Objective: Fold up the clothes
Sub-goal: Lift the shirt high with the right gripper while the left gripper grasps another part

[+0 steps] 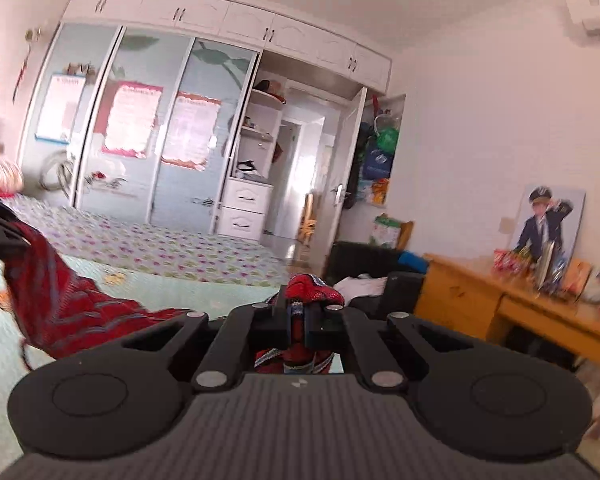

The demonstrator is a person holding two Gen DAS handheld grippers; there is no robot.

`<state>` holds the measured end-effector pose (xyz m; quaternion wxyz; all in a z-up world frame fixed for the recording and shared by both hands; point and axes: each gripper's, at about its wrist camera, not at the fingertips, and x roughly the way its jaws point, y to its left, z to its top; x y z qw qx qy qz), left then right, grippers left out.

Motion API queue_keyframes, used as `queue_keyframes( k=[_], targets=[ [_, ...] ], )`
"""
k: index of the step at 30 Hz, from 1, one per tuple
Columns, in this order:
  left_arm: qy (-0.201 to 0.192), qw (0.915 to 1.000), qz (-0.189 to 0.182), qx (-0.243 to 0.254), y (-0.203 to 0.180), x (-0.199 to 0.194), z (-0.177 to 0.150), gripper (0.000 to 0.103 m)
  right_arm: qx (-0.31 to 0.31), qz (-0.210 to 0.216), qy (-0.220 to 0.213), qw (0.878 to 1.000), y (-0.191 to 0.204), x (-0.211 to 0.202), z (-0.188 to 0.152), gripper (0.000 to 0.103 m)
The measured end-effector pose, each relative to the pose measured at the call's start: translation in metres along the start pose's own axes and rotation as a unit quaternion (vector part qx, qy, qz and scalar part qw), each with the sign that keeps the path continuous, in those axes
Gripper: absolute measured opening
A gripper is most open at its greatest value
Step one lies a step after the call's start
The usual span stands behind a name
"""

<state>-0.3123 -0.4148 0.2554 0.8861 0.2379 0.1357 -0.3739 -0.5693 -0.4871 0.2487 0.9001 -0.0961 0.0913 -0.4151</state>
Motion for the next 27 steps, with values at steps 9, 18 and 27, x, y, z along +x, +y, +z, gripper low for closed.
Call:
queue_keyframes(
  k=[9,18,27],
  targets=[
    [-0.041,0.9971,0.027,-0.058,0.074,-0.041,0.029,0.002,-0.072,0.012,-0.099,0.992,0.025,0.001,0.117,0.004],
    [-0.077,0.987,0.099,-0.1,0.192,-0.11,0.053,0.002,-0.11,0.021,-0.169,0.979,0.081,0.006,0.259,0.004],
    [-0.059,0.9783,0.154,-0.126,0.294,-0.145,0.015,0.002,-0.101,0.096,-0.194,0.971,0.178,0.021,0.327,0.004]
  ],
)
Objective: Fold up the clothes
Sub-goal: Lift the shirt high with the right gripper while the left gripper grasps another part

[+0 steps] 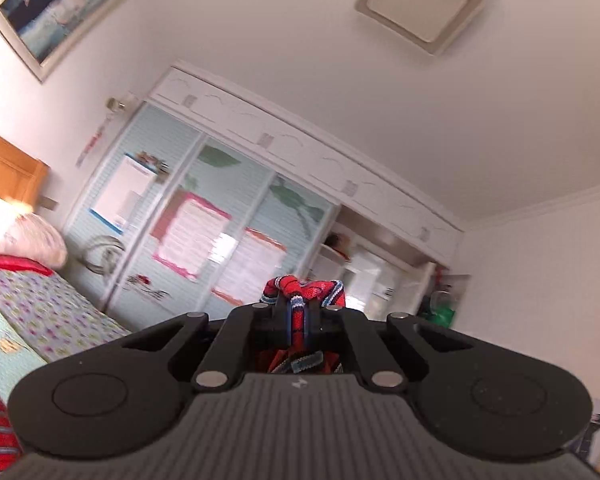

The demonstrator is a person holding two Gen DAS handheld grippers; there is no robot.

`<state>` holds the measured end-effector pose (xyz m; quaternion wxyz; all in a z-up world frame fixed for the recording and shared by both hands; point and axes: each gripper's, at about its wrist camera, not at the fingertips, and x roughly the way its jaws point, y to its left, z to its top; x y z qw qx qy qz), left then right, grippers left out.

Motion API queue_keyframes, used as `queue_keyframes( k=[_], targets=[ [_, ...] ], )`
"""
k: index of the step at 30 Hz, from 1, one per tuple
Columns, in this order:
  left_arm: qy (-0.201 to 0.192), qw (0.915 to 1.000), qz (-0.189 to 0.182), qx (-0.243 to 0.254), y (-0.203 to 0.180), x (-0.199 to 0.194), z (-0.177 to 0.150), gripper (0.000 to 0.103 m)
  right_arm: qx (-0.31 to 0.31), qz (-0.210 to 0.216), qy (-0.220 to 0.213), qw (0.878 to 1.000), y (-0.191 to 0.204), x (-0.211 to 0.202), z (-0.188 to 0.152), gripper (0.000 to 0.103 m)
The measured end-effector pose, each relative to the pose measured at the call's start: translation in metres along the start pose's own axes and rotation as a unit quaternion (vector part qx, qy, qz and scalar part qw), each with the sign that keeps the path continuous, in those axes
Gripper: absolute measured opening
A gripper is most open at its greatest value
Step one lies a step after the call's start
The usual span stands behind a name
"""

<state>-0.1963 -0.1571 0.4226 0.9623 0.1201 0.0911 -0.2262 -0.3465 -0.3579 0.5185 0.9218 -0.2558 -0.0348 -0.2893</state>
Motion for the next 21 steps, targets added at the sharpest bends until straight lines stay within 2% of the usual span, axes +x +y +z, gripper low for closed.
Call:
queue_keyframes(
  k=[6,12,17,21],
  targets=[
    [0.019,0.9983,0.03,-0.045,0.075,0.013,-0.019,0.002,0.0,0.047,-0.033,0.998,0.08,0.042,0.052,0.004],
    [0.013,0.9956,0.041,-0.083,0.131,0.014,-0.026,0.002,0.03,0.077,-0.091,0.992,0.138,0.064,0.129,0.004],
    [-0.005,0.9928,0.047,-0.11,0.167,0.019,-0.015,0.002,0.072,0.075,-0.131,0.986,0.142,0.065,0.173,0.004],
    [-0.007,0.9935,0.047,-0.104,0.168,0.029,-0.014,0.002,0.089,0.066,-0.124,0.986,0.128,0.074,0.168,0.004]
  ],
)
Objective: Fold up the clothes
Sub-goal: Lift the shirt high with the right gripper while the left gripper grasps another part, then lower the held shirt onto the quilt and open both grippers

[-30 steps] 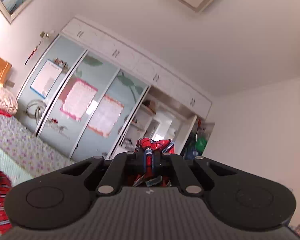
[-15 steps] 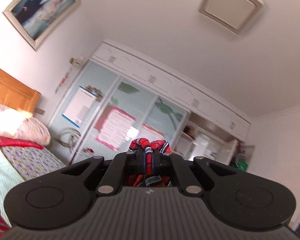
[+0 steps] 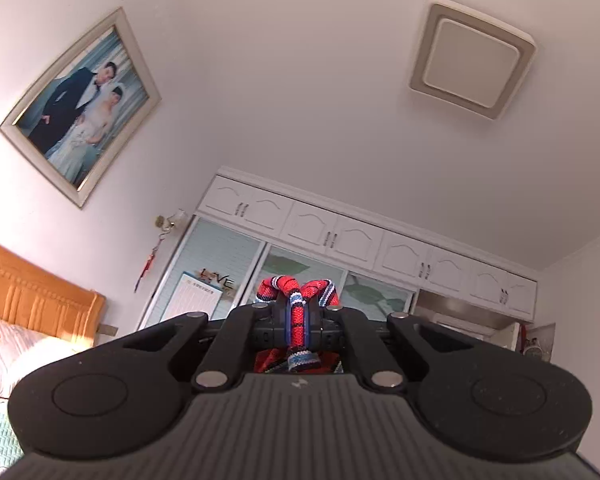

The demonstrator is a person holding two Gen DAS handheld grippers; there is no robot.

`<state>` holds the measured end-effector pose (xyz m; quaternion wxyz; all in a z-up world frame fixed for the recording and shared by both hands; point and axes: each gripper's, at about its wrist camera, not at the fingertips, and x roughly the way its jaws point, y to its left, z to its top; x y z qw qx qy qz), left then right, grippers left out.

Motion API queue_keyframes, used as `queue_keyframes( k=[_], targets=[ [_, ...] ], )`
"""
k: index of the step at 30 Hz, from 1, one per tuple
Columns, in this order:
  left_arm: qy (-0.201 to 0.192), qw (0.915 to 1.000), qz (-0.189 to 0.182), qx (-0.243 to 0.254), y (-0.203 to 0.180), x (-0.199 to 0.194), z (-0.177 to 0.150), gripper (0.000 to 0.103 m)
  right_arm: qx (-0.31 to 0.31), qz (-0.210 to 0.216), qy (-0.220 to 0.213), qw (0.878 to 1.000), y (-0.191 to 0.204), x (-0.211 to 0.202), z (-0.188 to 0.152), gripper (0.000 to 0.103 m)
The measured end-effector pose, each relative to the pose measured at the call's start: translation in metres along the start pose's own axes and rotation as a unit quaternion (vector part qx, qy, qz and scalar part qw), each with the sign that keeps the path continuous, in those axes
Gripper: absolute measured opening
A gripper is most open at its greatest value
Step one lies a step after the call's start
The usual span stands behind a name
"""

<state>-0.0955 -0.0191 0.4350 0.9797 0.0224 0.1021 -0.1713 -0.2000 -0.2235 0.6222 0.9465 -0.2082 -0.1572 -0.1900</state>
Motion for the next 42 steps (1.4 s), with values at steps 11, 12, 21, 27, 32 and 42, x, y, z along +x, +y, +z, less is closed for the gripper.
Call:
queue_keyframes(
  k=[11,12,21,27,32,42],
  targets=[
    [0.1,0.9943,-0.018,0.03,-0.035,0.05,-0.06,0.002,0.077,0.094,0.199,0.972,-0.051,-0.024,-0.158,0.004],
    [0.106,0.9937,-0.02,0.033,-0.039,0.051,-0.064,0.002,0.075,0.106,0.211,0.969,-0.051,-0.032,-0.17,0.004],
    [0.098,0.9928,-0.048,0.049,-0.078,0.031,-0.046,0.002,0.091,0.116,0.26,0.954,-0.074,-0.083,-0.225,0.004],
    [0.065,0.9958,-0.061,0.02,-0.101,0.023,0.006,0.002,0.09,0.107,0.307,0.941,-0.106,-0.113,-0.265,0.005],
    [0.038,0.9932,-0.11,0.013,-0.134,0.013,0.051,0.002,0.097,0.107,0.378,0.914,-0.104,-0.151,-0.327,0.005],
    [0.087,0.9842,-0.154,0.01,-0.116,-0.002,-0.02,0.002,0.172,0.09,0.445,0.874,-0.098,-0.196,-0.409,0.005]
  ],
)
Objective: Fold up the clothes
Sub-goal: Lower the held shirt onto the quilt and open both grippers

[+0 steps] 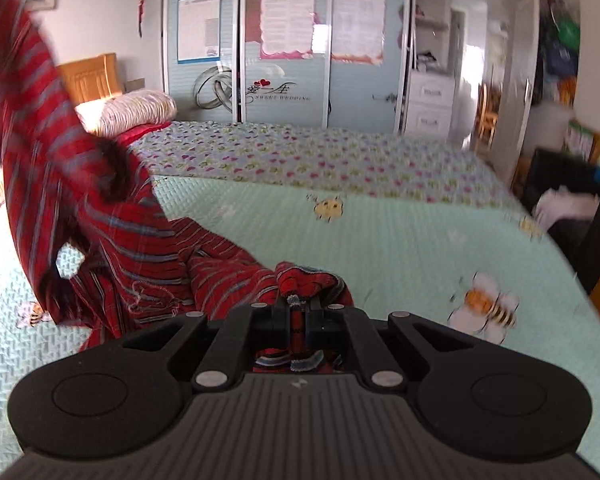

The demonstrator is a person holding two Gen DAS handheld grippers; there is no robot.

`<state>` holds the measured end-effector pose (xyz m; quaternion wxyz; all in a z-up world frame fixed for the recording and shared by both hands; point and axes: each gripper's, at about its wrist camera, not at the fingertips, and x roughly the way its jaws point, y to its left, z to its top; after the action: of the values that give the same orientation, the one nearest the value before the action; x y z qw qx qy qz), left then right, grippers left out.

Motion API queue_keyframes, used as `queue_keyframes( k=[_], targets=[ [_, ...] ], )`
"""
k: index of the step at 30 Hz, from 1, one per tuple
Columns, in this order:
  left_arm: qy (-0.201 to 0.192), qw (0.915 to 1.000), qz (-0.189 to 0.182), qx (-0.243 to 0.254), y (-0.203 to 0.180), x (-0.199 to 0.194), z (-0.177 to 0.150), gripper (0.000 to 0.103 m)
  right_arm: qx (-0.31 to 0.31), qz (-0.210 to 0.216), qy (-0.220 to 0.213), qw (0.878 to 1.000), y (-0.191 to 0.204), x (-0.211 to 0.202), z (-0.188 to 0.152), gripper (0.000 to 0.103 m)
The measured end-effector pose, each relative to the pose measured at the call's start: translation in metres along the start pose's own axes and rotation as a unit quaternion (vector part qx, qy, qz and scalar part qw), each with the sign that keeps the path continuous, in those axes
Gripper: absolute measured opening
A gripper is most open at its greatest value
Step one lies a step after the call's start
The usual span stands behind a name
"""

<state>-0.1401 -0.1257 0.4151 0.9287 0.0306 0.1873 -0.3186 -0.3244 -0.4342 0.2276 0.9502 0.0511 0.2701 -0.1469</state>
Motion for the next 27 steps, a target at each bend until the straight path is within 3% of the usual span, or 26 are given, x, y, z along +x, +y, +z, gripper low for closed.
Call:
queue_keyframes(
  k=[3,8,13,15,17,20,23,25,26,27],
  targets=[
    [0.062,0.9979,0.008,0.02,0.016,0.01,-0.07,0.002,0.015,0.01,0.008,1.0,0.005,0.007,-0.014,0.005],
    [0.158,0.9866,0.035,0.018,0.039,0.046,-0.178,0.002,0.068,0.043,0.025,0.996,0.013,0.029,-0.026,0.005],
    [0.215,0.9756,0.042,-0.017,0.04,0.082,-0.255,0.002,0.101,0.12,0.004,0.988,0.057,0.044,-0.007,0.005],
    [0.23,0.9722,0.034,-0.029,0.031,0.093,-0.282,0.002,0.12,0.167,-0.001,0.979,0.08,0.052,-0.003,0.005],
    [0.242,0.969,0.027,-0.043,0.023,0.103,-0.306,0.002,0.143,0.201,0.013,0.969,0.1,0.067,-0.016,0.006],
    [0.258,0.964,0.017,-0.06,0.016,0.114,-0.331,0.003,0.113,0.223,0.105,0.963,0.141,0.104,-0.062,0.008],
    [0.262,0.9629,0.015,-0.064,0.018,0.105,-0.342,0.005,0.029,0.191,0.125,0.973,0.171,0.106,-0.107,0.013],
    [0.258,0.9639,0.015,-0.064,0.022,0.093,-0.346,0.015,0.003,0.183,0.101,0.978,0.179,0.087,-0.119,0.033],
    [0.254,0.9649,0.016,-0.066,0.025,0.084,-0.346,0.031,-0.001,0.184,0.087,0.979,0.18,0.074,-0.122,0.047],
    [0.247,0.9663,0.017,-0.07,0.028,0.075,-0.345,0.047,-0.003,0.194,0.071,0.978,0.18,0.061,-0.123,0.053]
  ],
)
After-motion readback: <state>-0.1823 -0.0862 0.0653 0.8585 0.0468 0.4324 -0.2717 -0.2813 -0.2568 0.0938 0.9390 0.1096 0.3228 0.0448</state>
